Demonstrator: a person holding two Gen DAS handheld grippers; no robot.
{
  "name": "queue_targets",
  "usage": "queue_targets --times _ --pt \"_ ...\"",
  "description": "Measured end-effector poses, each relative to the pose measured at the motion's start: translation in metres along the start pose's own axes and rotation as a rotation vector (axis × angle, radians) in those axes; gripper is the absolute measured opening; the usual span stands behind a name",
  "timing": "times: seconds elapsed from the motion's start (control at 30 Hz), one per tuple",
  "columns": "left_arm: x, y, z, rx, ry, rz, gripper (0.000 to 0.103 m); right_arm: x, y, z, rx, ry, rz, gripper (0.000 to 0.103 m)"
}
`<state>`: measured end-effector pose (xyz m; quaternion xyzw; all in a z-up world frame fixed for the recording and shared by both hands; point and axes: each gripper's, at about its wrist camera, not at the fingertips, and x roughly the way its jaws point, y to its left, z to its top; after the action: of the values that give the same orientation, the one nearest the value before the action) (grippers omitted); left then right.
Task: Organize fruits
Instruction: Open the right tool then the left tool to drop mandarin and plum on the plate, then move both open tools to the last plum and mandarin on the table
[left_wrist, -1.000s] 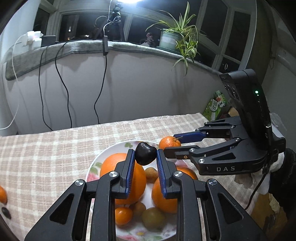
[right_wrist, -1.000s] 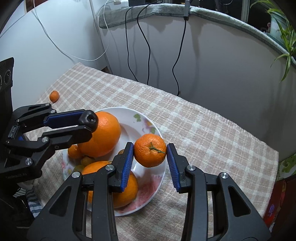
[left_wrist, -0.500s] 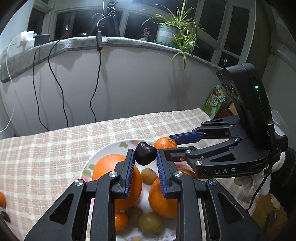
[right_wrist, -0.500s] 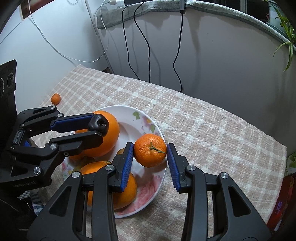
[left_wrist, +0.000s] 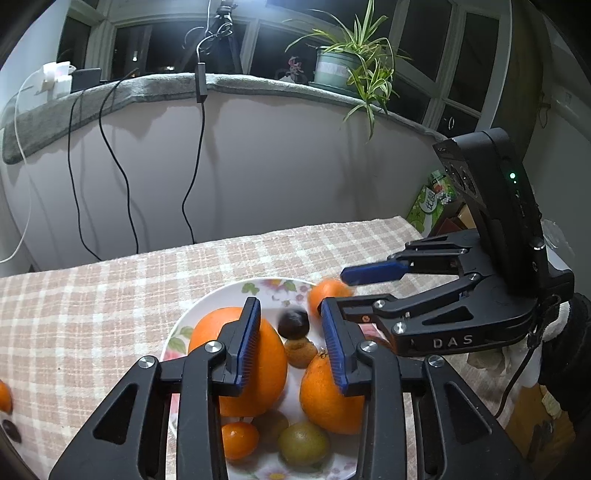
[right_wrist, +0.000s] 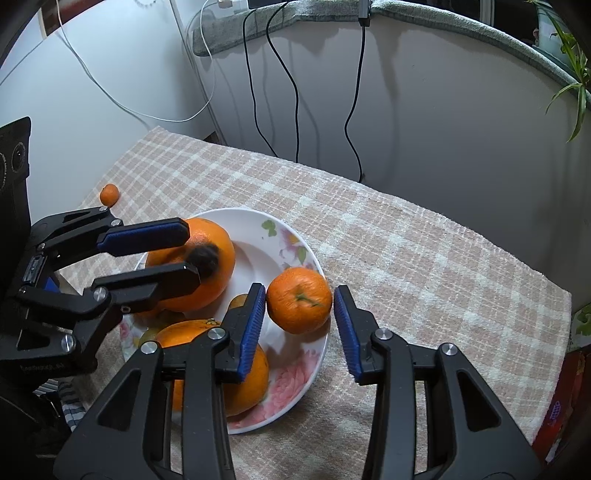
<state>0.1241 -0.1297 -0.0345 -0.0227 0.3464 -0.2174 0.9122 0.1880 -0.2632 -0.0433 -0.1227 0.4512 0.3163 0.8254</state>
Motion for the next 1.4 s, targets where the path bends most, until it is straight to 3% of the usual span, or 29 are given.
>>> queue_targets --times 0.07,0.43,0.87,1.4 --pt "0.000 0.001 0.000 -0.001 -0.002 0.002 0.033 -0.002 0.000 0.000 0.002 -0.009 -0.005 0.059" --pt "-0.011 0.000 -0.001 0.004 -0.028 0.016 0.033 -0.013 -0.004 -0.001 0.023 -0.037 -0.029 0.059" --pt "-0.034 0.008 -0.008 -0.003 -0.066 0.045 0.033 -0.022 0.019 0.001 -0.017 -0.056 -0.058 0.059" --pt "-0.080 0.060 -0.039 -0.092 -0.096 0.169 0.033 -0.025 0.080 0.028 -0.081 -0.117 0.004 0.059"
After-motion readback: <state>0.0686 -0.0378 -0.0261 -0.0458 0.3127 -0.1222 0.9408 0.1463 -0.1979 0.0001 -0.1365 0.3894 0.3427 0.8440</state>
